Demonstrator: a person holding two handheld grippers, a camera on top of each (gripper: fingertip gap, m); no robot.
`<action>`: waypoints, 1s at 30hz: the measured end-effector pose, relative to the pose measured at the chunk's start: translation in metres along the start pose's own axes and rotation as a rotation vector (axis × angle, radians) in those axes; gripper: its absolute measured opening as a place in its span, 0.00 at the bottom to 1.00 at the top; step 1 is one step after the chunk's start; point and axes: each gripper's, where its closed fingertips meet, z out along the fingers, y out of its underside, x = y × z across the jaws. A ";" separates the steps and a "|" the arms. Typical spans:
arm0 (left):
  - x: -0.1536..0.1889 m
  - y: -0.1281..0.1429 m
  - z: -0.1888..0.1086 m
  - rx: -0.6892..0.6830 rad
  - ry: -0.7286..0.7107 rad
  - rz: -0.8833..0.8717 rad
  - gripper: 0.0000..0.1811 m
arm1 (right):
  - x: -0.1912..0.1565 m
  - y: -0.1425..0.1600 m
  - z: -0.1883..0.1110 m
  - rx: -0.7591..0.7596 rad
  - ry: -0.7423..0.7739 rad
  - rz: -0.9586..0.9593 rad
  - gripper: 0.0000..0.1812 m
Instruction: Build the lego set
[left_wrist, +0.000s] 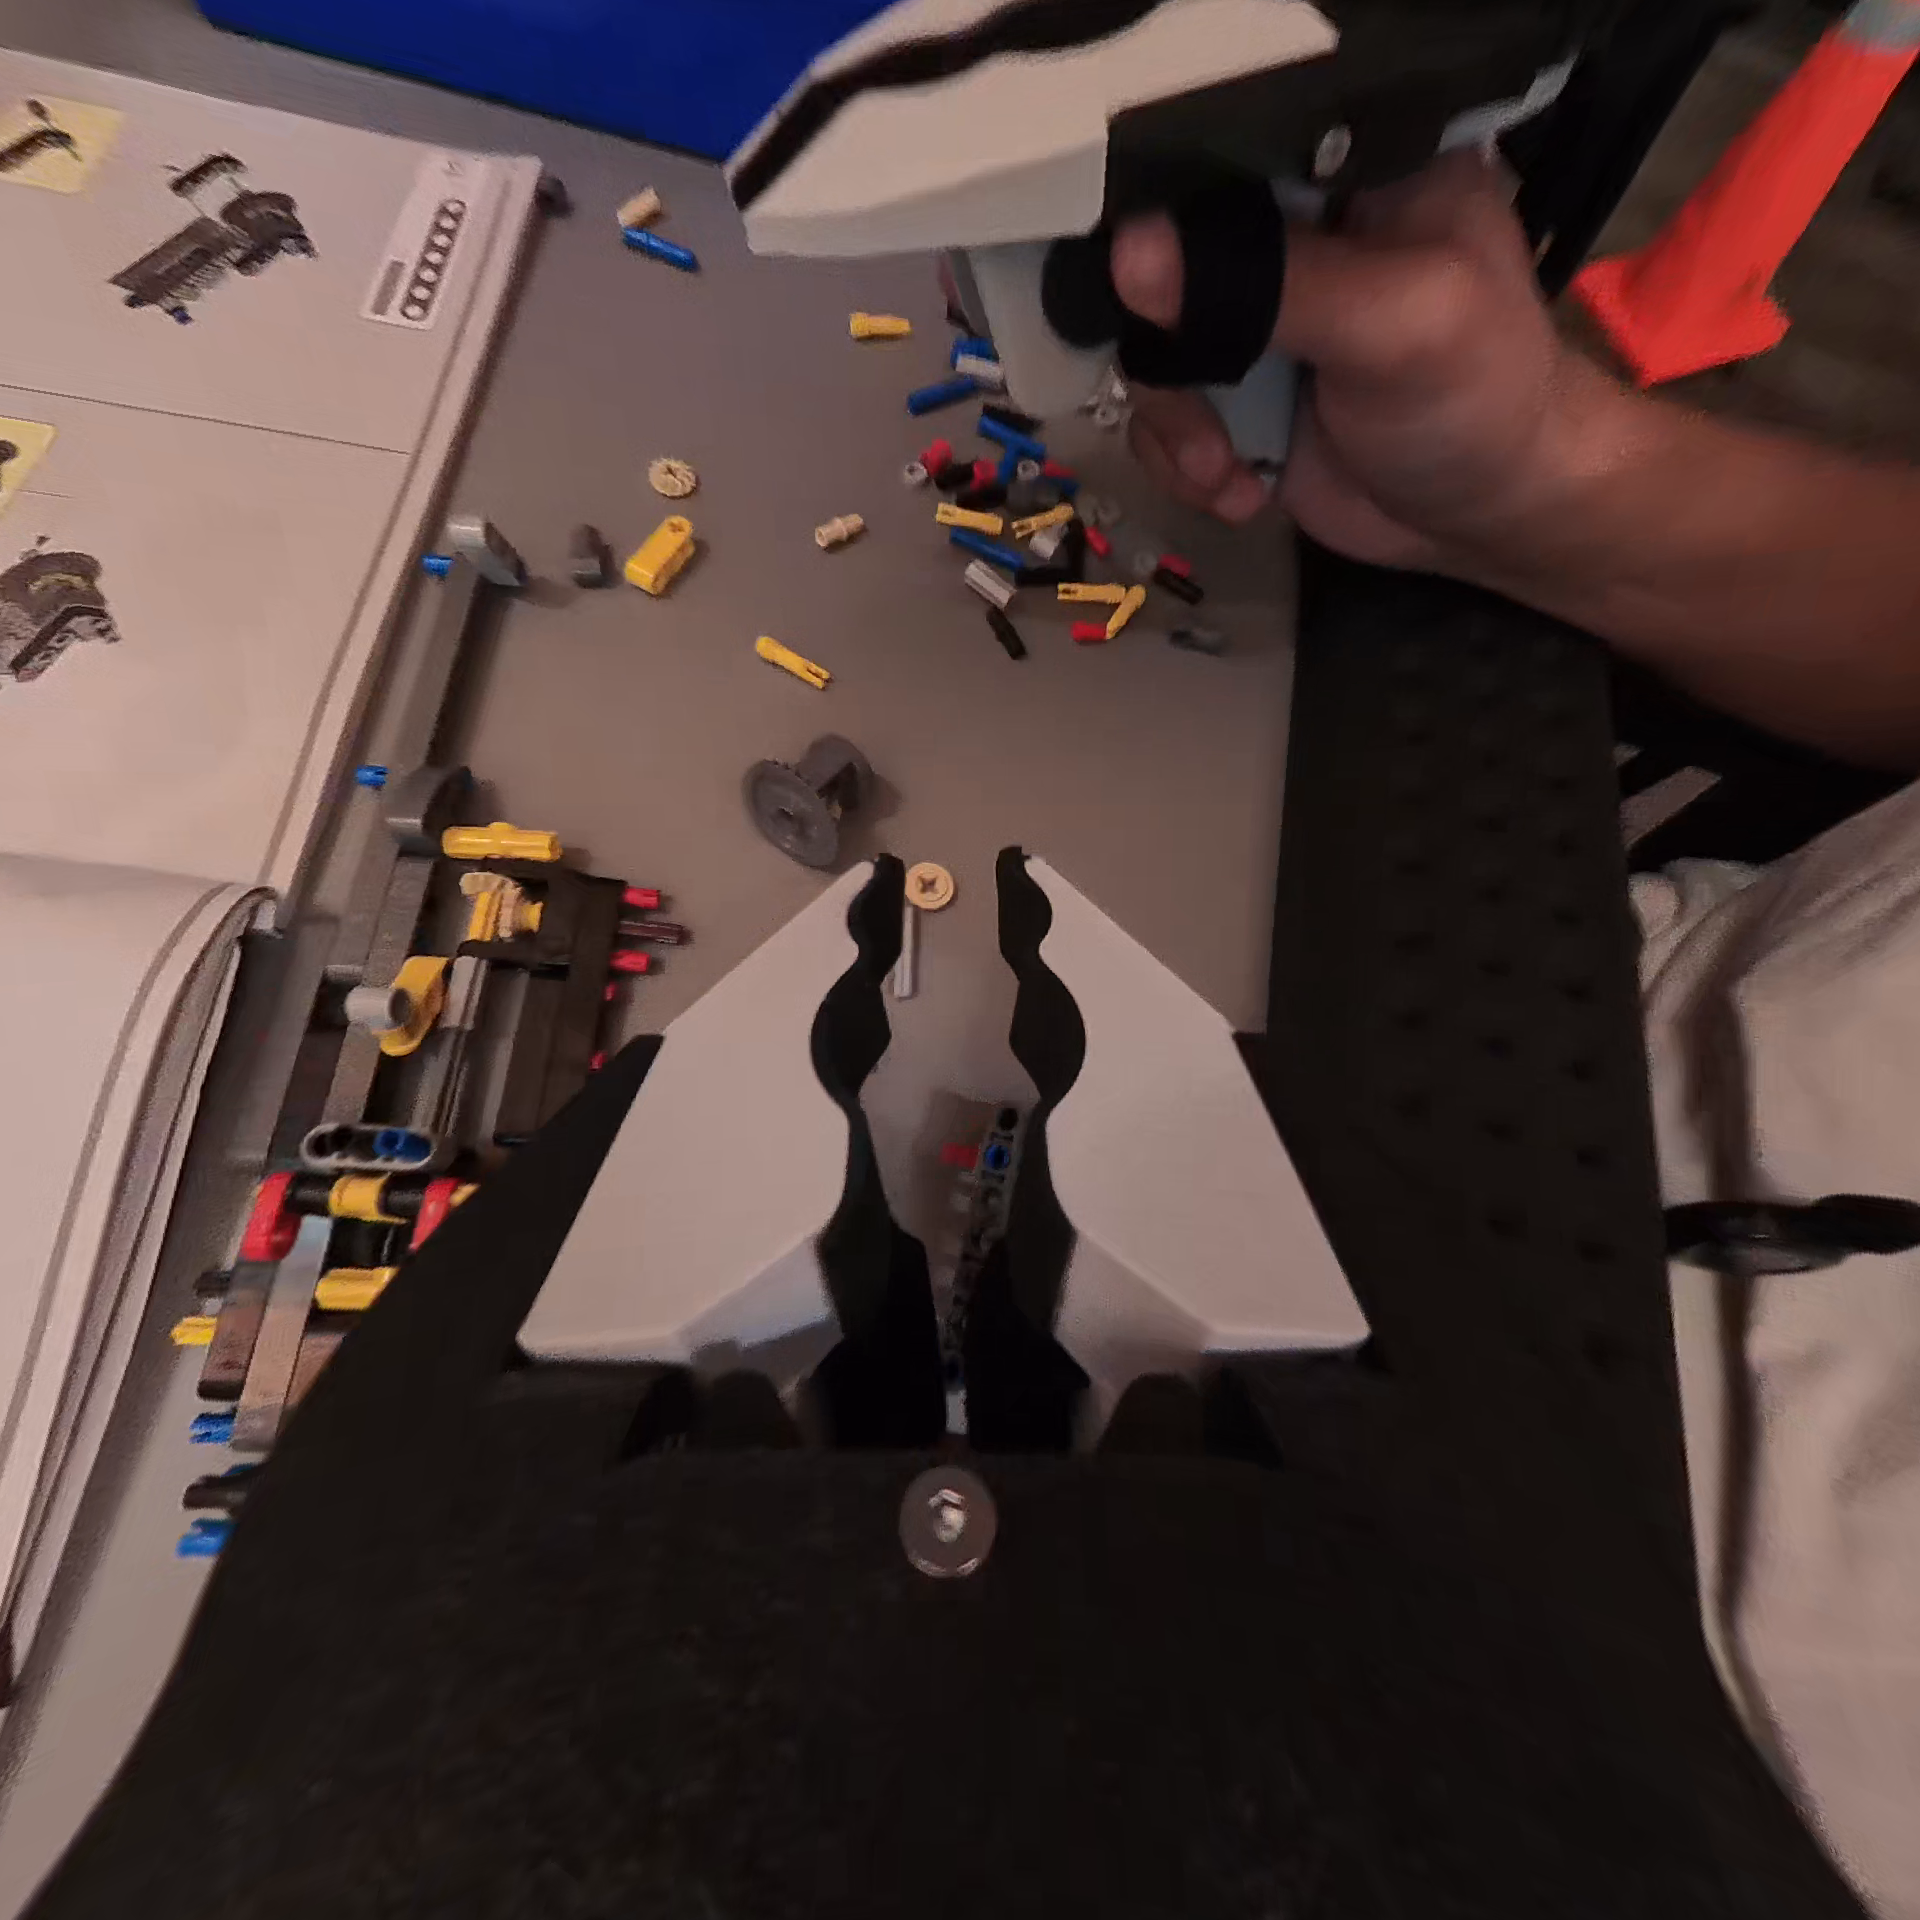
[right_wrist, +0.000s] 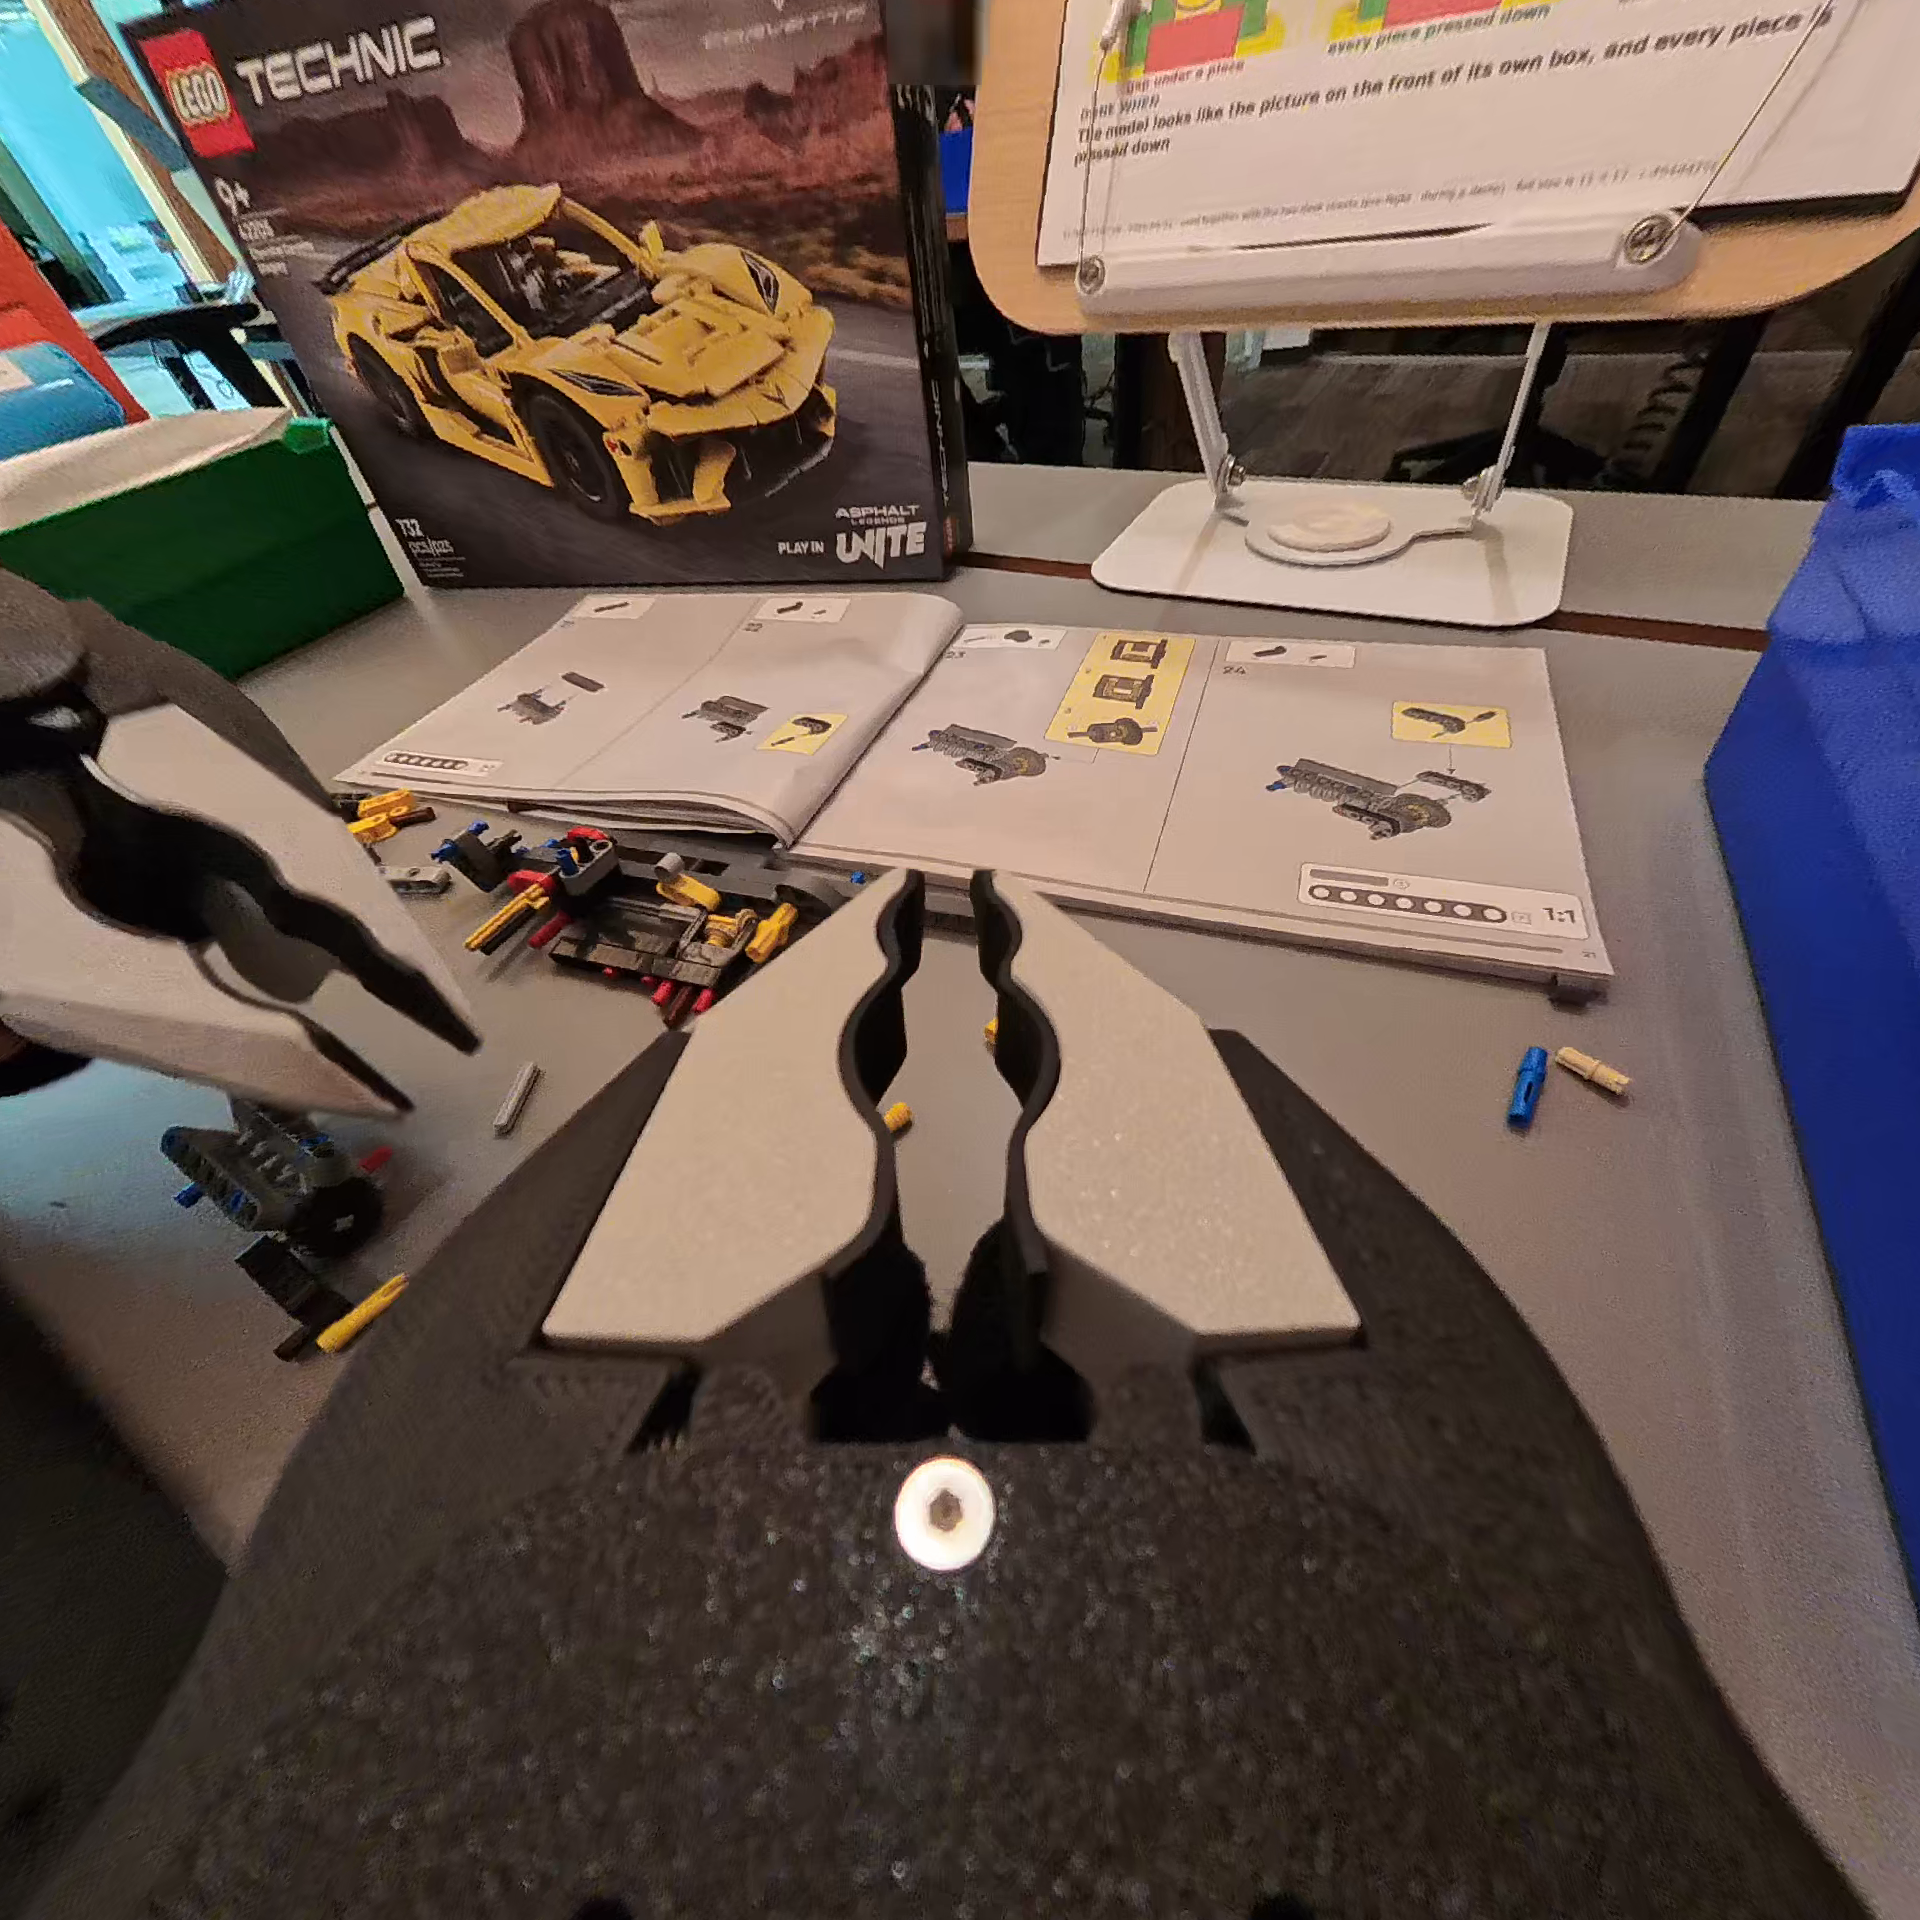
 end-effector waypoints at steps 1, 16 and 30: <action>0.000 0.005 0.007 -0.058 -0.016 0.016 0.10 | 0.001 -0.001 -0.002 0.008 0.002 0.008 0.05; -0.006 0.029 0.040 -0.277 -0.071 0.240 0.08 | -0.005 0.002 -0.004 0.003 -0.058 0.050 0.05; -0.005 0.003 0.019 -0.165 0.060 0.181 0.06 | -0.062 0.016 -0.019 -0.077 -0.313 -0.156 0.08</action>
